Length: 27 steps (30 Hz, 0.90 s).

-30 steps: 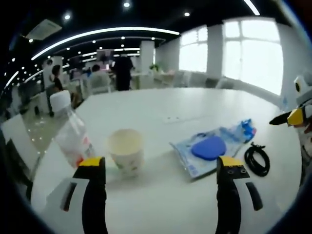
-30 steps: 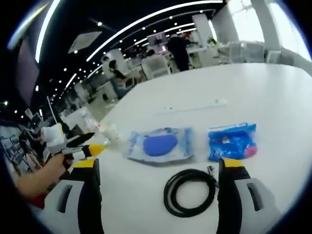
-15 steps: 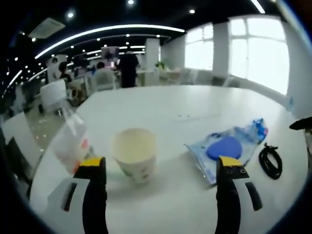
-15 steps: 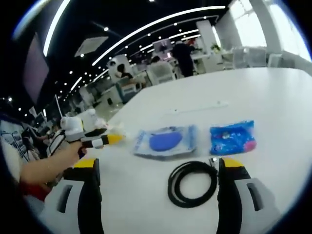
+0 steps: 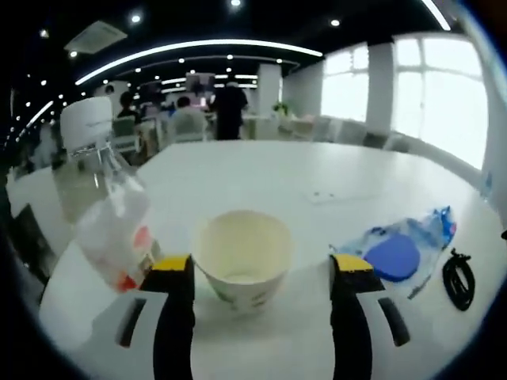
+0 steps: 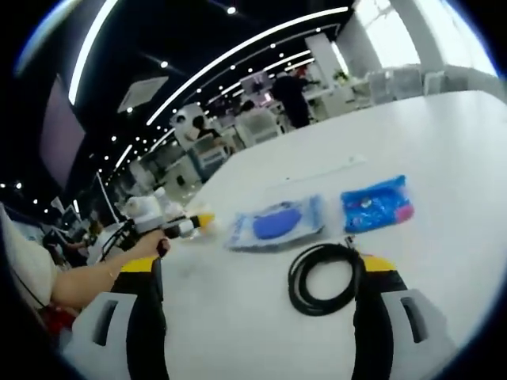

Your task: Arrange the tabletop items into an orderly group along one side of the table until the central work area is clear of visible clutter.

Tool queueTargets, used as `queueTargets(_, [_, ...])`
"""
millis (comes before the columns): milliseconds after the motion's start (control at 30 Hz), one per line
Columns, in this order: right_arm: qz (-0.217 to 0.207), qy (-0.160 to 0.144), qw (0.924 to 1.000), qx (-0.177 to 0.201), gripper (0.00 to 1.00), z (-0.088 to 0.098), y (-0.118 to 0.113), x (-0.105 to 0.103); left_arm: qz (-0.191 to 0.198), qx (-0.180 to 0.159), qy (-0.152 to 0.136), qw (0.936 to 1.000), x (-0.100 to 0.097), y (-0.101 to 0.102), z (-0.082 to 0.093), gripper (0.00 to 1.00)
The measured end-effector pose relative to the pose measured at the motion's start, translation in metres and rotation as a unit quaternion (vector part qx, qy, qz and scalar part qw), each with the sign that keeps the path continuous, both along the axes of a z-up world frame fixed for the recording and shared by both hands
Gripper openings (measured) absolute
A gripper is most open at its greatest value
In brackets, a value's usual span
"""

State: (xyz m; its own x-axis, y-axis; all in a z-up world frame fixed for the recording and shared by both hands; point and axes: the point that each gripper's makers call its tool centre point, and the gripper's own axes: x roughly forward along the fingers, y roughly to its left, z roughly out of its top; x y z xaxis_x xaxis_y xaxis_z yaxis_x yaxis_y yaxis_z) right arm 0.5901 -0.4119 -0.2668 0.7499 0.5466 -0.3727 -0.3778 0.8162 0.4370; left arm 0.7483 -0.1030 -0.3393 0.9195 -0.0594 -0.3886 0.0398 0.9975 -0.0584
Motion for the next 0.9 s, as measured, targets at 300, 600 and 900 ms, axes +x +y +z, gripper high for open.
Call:
queueTargets(300, [-0.011, 0.001, 0.9999, 0.01, 0.98, -0.002, -0.004, 0.003, -0.014, 0.014, 0.006, 0.9998, 0.004, -0.002, -0.008, 0.58])
queueTargets(600, [-0.007, 0.007, 0.9998, 0.015, 0.96, -0.007, 0.002, -0.001, -0.013, 0.025, 0.027, 0.9992, -0.001, -0.003, -0.018, 0.42])
queueTargets(900, [-0.007, 0.011, 0.9998, 0.016, 0.96, -0.008, 0.002, -0.001, -0.018, 0.027, 0.005, 0.9995, 0.0, -0.004, -0.007, 0.4])
